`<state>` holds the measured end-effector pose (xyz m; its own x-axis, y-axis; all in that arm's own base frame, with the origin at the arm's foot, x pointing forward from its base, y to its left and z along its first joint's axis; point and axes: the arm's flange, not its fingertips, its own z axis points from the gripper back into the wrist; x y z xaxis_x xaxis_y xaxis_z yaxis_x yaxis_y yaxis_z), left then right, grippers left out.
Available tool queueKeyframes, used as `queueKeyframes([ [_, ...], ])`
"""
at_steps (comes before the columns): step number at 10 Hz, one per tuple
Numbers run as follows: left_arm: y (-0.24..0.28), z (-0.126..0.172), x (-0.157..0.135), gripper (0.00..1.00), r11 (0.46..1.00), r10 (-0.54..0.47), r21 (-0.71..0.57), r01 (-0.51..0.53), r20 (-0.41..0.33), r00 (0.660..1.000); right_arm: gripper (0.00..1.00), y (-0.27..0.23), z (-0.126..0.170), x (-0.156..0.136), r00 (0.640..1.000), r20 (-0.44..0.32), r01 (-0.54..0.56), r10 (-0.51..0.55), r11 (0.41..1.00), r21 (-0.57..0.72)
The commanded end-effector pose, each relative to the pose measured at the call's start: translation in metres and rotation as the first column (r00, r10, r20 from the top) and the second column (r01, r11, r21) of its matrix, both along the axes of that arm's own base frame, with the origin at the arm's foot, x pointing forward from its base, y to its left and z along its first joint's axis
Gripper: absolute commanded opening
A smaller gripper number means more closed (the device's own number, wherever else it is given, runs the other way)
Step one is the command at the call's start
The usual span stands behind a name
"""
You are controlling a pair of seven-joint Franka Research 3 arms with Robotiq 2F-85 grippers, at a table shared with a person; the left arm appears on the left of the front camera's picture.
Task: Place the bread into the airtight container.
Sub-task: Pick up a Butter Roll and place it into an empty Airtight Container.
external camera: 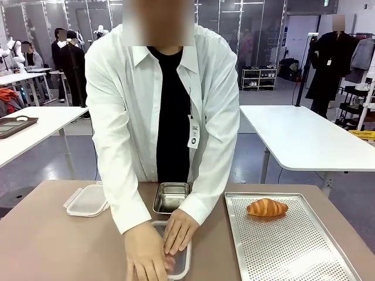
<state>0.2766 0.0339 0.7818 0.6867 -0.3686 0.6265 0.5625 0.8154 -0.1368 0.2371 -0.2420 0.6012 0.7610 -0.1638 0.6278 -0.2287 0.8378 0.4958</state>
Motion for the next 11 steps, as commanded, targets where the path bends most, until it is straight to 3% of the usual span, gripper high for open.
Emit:
queueKeyframes([
  [1,0.001,0.001,0.0,1.0,1.0,-0.021,0.01,0.021,0.005,1.0,1.0,0.001,-0.001,0.001,1.0,0.014,-0.015,0.015,1.0,0.009],
  [9,0.001,0.001,0.0,1.0,1.0,-0.021,0.01,0.021,0.005,1.0,1.0,0.0,0.0,0.0,1.0,0.0,0.0,0.0,1.0,0.0],
  [11,0.001,0.001,0.0,1.0,1.0,-0.021,0.01,0.021,0.005,1.0,1.0,0.015,0.028,0.008,0.994,0.047,-0.088,0.098,0.979,-0.186],
])
